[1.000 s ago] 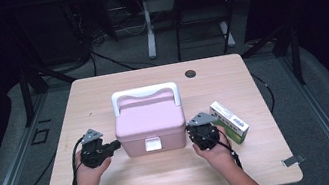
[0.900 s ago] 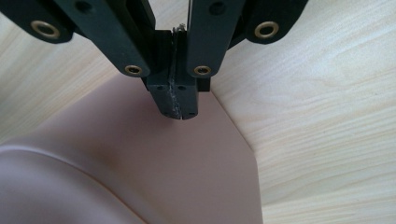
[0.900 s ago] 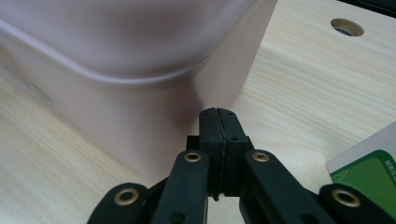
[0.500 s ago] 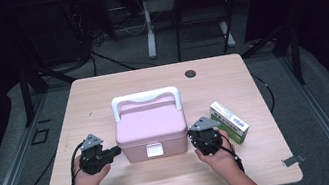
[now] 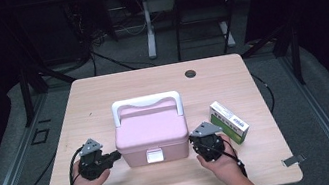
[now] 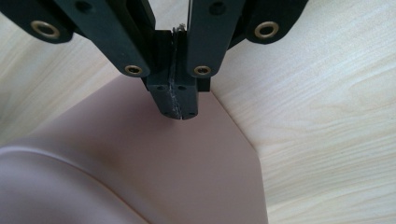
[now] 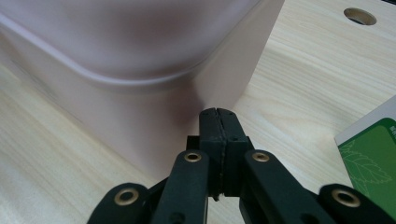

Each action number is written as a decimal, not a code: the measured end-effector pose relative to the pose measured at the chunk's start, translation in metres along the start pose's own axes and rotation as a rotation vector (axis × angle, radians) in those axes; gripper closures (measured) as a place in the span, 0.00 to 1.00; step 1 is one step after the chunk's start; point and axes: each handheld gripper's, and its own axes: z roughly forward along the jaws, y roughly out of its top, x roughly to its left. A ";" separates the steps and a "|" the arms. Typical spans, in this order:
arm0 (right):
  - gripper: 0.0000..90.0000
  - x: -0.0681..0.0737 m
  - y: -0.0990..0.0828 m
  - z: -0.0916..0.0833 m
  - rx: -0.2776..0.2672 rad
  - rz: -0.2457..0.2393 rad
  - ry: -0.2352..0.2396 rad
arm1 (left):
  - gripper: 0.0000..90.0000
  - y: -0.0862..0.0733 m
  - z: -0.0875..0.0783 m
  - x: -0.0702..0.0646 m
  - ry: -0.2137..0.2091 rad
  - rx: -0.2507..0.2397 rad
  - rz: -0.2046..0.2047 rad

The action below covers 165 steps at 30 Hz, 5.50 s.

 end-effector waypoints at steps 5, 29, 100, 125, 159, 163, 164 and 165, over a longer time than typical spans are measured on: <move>1.00 0.004 -0.003 -0.005 0.002 -0.004 0.006 | 1.00 -0.003 -0.003 -0.003 -0.004 -0.003 -0.003; 1.00 0.020 -0.018 -0.030 0.017 -0.029 0.030 | 1.00 -0.018 -0.021 -0.018 -0.027 0.022 0.032; 0.66 -0.018 0.042 -0.075 -0.014 0.034 0.152 | 0.62 0.057 -0.061 -0.002 -0.124 0.010 0.008; 0.62 -0.020 0.081 -0.048 -0.007 0.091 0.231 | 0.61 0.096 -0.039 -0.010 -0.170 0.017 0.017; 0.80 -0.009 0.063 -0.052 -0.046 0.053 0.227 | 0.82 0.076 -0.044 -0.018 -0.153 -0.014 0.075; 0.80 -0.010 0.063 -0.052 -0.047 0.055 0.228 | 0.82 0.077 -0.044 -0.018 -0.156 -0.015 0.068; 0.80 -0.009 0.063 -0.053 -0.048 0.056 0.226 | 0.82 0.077 -0.044 -0.018 -0.155 -0.015 0.068; 0.80 -0.009 0.063 -0.053 -0.049 0.056 0.223 | 0.82 0.077 -0.044 -0.018 -0.154 -0.015 0.071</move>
